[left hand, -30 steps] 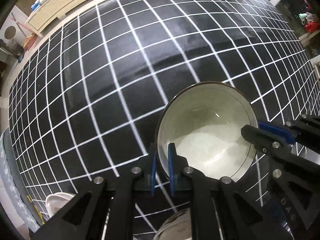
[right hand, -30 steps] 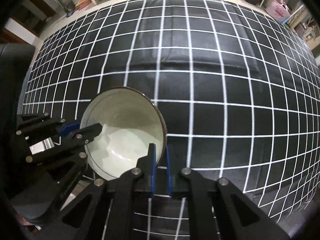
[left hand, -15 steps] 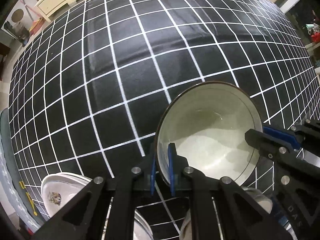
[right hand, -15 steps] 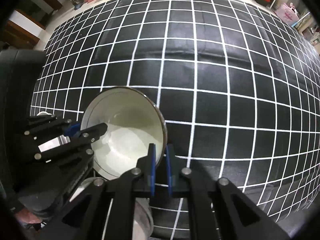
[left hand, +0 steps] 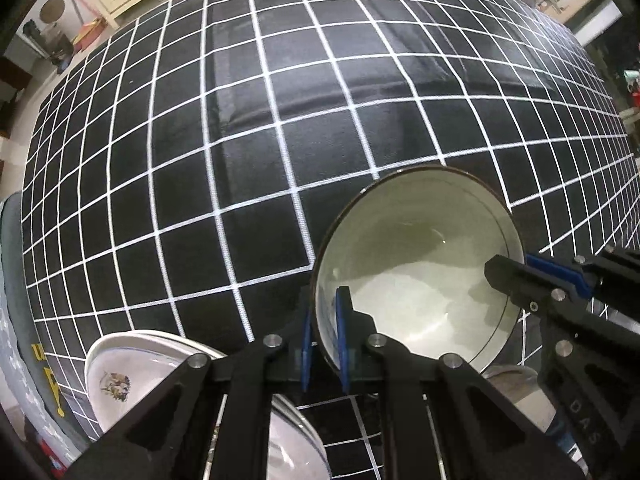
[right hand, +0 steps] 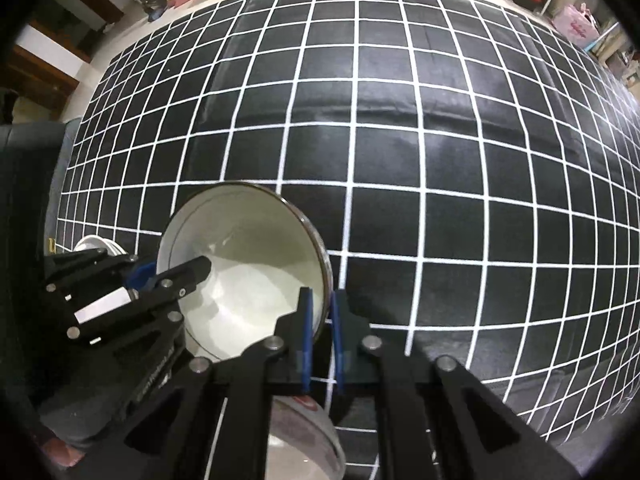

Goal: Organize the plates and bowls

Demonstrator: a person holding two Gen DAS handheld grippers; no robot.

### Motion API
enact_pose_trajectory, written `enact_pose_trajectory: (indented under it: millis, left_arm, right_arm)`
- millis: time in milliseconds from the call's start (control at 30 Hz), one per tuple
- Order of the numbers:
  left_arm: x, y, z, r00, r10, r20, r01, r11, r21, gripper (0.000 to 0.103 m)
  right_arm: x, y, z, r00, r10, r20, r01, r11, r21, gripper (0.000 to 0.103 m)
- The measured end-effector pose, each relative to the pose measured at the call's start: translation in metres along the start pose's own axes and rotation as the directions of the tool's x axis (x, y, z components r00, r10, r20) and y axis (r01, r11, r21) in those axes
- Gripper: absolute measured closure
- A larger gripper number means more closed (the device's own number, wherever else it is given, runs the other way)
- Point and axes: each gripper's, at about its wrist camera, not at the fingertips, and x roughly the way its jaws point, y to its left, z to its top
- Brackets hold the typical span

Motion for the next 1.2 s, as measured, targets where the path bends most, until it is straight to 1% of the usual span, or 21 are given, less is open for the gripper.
enact_pose_trajectory:
  millis: [33,167,267,300,367,533,633,733,833,867,900,933,967,1033,1100,1200]
  left_arm:
    - [0.0,0.007,0.001,1.0,-0.002,0.002,0.002,1.0,-0.006,0.095]
    - [-0.01,0.026,0.008,1.0,-0.007,0.027,0.008,1.0,-0.017,0.095]
    - [-0.023,0.031,0.009,0.999,-0.004,0.048,0.005,1.0,-0.024,0.095]
    - [-0.029,0.033,0.009,0.998,-0.003,0.056,0.005,1.0,-0.025,0.095]
    - [-0.038,0.018,0.005,0.998,0.0,0.068,0.001,1.0,-0.022,0.095]
    - [-0.073,0.016,0.001,0.993,0.0,0.119,0.001,1.0,-0.008,0.095]
    - [-0.09,0.007,-0.006,0.989,0.004,0.149,-0.005,1.0,0.004,0.095]
    - [-0.103,0.003,-0.017,0.986,-0.002,0.164,0.001,1.0,0.01,0.095]
    - [-0.106,-0.007,-0.03,0.985,-0.011,0.171,0.01,1.0,0.012,0.095]
    - [-0.106,-0.013,-0.027,0.985,-0.014,0.171,0.011,1.0,0.014,0.095]
    - [-0.106,-0.015,-0.031,0.985,-0.014,0.171,0.012,1.0,0.015,0.095]
    - [-0.106,-0.018,-0.036,0.985,-0.013,0.17,0.01,1.0,0.017,0.095]
    - [-0.106,-0.02,-0.04,0.986,-0.012,0.168,0.009,1.0,0.02,0.094]
    - [-0.103,-0.023,-0.05,0.989,-0.01,0.15,0.006,1.0,0.025,0.094]
    - [-0.101,-0.026,-0.06,0.99,-0.014,0.139,0.011,1.0,0.022,0.094]
    - [-0.094,-0.033,-0.073,0.991,-0.009,0.133,0.005,0.999,0.032,0.094]
  right_arm:
    - [0.005,0.008,0.009,1.0,0.001,0.0,-0.001,1.0,0.0,0.092]
    - [0.0,0.025,0.019,1.0,0.009,0.017,-0.009,1.0,0.002,0.093]
    - [-0.011,0.039,0.029,0.999,0.006,0.04,-0.006,1.0,-0.003,0.094]
    - [-0.018,0.042,0.028,0.999,0.005,0.048,-0.005,1.0,-0.005,0.094]
    - [-0.026,0.049,0.031,0.998,0.0,0.056,0.001,1.0,-0.015,0.094]
    - [-0.055,0.057,0.035,0.995,-0.017,0.1,0.019,1.0,-0.022,0.094]
    - [-0.07,0.057,0.037,0.992,-0.027,0.127,0.031,0.999,-0.025,0.094]
    - [-0.087,0.055,0.024,0.989,-0.031,0.142,0.035,0.999,-0.028,0.094]
    - [-0.092,0.058,0.019,0.989,-0.035,0.147,0.04,0.999,-0.03,0.094]
    - [-0.093,0.059,0.016,0.988,-0.038,0.147,0.043,0.999,-0.032,0.094]
    - [-0.092,0.046,0.007,0.988,-0.038,0.148,0.044,0.998,-0.033,0.094]
    - [-0.092,0.046,0.003,0.988,-0.04,0.147,0.045,0.998,-0.032,0.094]
    - [-0.094,0.037,-0.003,0.989,-0.04,0.145,0.046,0.998,-0.034,0.094]
    - [-0.087,0.033,-0.011,0.99,-0.039,0.134,0.044,0.999,-0.033,0.094]
    - [-0.092,0.021,-0.029,0.992,-0.037,0.117,0.04,0.999,-0.028,0.094]
    - [-0.085,0.018,-0.041,0.995,-0.04,0.093,0.043,0.999,-0.029,0.094]
